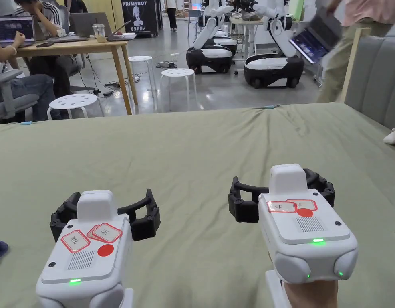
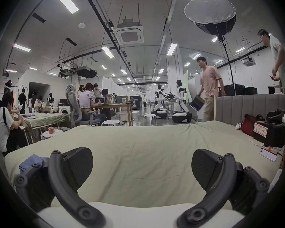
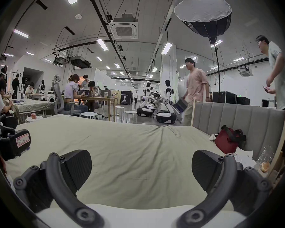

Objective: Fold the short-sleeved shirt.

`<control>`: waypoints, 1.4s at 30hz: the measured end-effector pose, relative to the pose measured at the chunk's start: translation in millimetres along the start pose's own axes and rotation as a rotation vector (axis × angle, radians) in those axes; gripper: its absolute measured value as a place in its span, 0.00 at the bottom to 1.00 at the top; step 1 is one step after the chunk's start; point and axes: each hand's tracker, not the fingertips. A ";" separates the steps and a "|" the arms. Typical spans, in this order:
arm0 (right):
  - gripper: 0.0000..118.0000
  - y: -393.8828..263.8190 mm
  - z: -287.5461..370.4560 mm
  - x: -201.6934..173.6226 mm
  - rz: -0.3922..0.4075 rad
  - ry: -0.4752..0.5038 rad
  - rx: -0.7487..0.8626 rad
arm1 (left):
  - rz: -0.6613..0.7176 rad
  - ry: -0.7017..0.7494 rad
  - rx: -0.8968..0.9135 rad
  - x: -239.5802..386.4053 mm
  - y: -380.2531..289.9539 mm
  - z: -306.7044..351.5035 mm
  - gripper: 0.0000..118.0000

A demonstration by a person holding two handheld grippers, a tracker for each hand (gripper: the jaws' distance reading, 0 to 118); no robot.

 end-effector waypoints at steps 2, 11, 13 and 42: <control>1.00 -0.1 0.0 0.3 0.000 -0.002 -0.004 | -0.005 0.001 -0.003 0.8 -0.8 0.0 1.00; 1.00 -0.1 2.0 -0.6 -0.005 0.002 -0.009 | -0.011 -0.003 -0.004 2.2 -0.2 3.3 1.00; 1.00 -0.1 2.6 -1.9 -0.006 0.002 -0.008 | -0.006 -0.007 -0.001 1.5 1.1 4.4 1.00; 1.00 -4.5 4.9 -10.5 -0.001 0.010 -0.008 | 0.003 -0.003 -0.002 2.2 -1.4 5.6 1.00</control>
